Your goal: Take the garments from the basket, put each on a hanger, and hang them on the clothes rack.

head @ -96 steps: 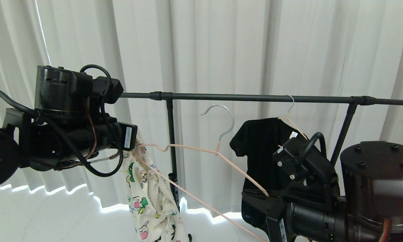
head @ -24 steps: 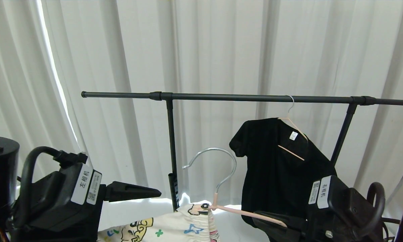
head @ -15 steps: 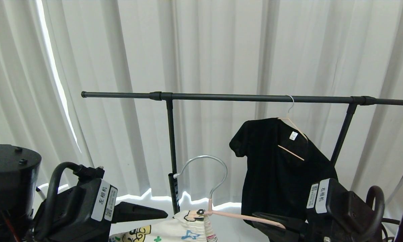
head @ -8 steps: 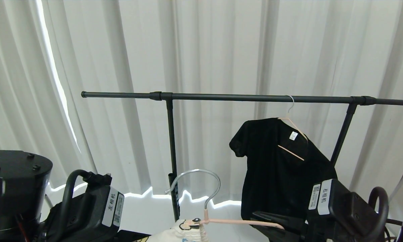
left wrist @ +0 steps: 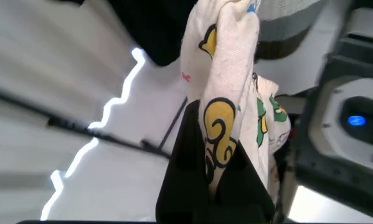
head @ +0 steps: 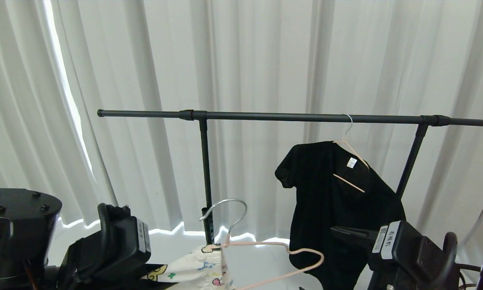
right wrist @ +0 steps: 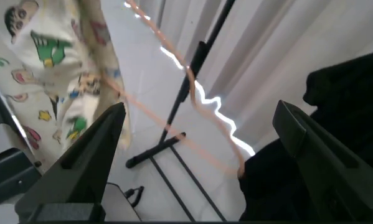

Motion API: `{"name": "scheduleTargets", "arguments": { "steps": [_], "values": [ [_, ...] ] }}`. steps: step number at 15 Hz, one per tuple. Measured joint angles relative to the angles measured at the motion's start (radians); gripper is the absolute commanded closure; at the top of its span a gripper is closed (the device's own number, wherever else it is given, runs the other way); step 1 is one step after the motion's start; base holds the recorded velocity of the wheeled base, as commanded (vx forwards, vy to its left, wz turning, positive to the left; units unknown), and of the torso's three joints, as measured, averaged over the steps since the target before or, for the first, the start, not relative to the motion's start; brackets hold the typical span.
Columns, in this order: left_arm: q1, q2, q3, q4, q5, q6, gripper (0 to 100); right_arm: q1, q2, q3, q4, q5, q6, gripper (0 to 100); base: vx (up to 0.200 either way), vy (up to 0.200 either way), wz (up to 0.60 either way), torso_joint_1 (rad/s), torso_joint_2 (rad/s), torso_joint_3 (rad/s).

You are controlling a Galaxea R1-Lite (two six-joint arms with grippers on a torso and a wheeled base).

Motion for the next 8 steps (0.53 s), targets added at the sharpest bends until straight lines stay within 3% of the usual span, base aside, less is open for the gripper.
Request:
{"name": "scheduleTargets", "arguments": {
  "steps": [3,5,8],
  "values": [
    [0.043,-0.009,-0.024,-0.114,0.012,-0.005,100,-0.033,0.010,0.025,0.003,0.006,0.048,0,0.000,0.000,0.00,0.000,0.00,0.000],
    [0.050,-0.001,-0.071,-0.149,0.032,-0.009,100,-0.051,0.042,0.037,0.002,0.005,0.179,0,0.000,0.000,0.00,0.000,0.00,0.000],
    [0.052,0.003,-0.144,-0.152,0.038,-0.011,100,-0.062,0.119,-0.049,0.000,-0.003,0.357,0,0.000,0.000,0.00,0.000,0.00,0.000]
  ]
}}
